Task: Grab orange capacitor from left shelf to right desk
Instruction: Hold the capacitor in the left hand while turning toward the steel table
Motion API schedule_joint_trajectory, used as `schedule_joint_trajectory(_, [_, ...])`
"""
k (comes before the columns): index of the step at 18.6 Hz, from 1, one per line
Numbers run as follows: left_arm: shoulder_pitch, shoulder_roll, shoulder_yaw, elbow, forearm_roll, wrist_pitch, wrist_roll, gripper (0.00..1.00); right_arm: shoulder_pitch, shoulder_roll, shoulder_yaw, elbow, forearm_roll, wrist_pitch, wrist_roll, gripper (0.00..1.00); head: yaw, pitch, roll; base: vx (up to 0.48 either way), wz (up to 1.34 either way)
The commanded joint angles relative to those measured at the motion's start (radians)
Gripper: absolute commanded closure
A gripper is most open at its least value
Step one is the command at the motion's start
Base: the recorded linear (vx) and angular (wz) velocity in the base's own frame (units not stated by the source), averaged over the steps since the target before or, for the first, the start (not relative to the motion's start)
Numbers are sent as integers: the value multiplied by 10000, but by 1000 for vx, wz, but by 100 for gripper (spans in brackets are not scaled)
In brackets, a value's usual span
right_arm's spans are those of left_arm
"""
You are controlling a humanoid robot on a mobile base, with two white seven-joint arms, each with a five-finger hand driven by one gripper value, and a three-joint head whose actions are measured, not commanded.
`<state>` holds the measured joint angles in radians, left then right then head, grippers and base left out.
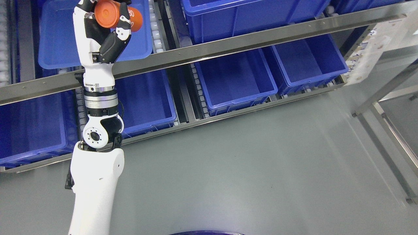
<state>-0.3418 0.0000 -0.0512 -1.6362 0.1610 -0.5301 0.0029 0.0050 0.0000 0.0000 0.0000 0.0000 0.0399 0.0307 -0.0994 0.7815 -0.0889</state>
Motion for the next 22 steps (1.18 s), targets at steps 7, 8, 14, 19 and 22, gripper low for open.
schedule_joint_trajectory(7, [258,175,-652,-82,0,-22,2,98,287,-175,-123,-230,0,0,0,0,0,0,0,-27,-442])
schedule_joint_trajectory(8, [258,175,-805,-82,0,-7,-13,98,287,-175,-123,-230,0,0,0,0,0,0,0,8,-565])
schedule_joint_trajectory(14, [258,175,-1359,-82,-15,-22,-29,97,287,-175,-123,-230,0,0,15,0,0,0,0,60,-792])
schedule_joint_trajectory(19, [258,175,-1359,-82,-15,-22,-29,97,287,-175,-123,-230,0,0,0,0,0,1,0,161,-1026])
schedule_joint_trajectory(22, [258,175,-1374,-82,-15,-22,-29,96,287,-175,-123,-230,0,0,0,0,0,2,0,254,-896])
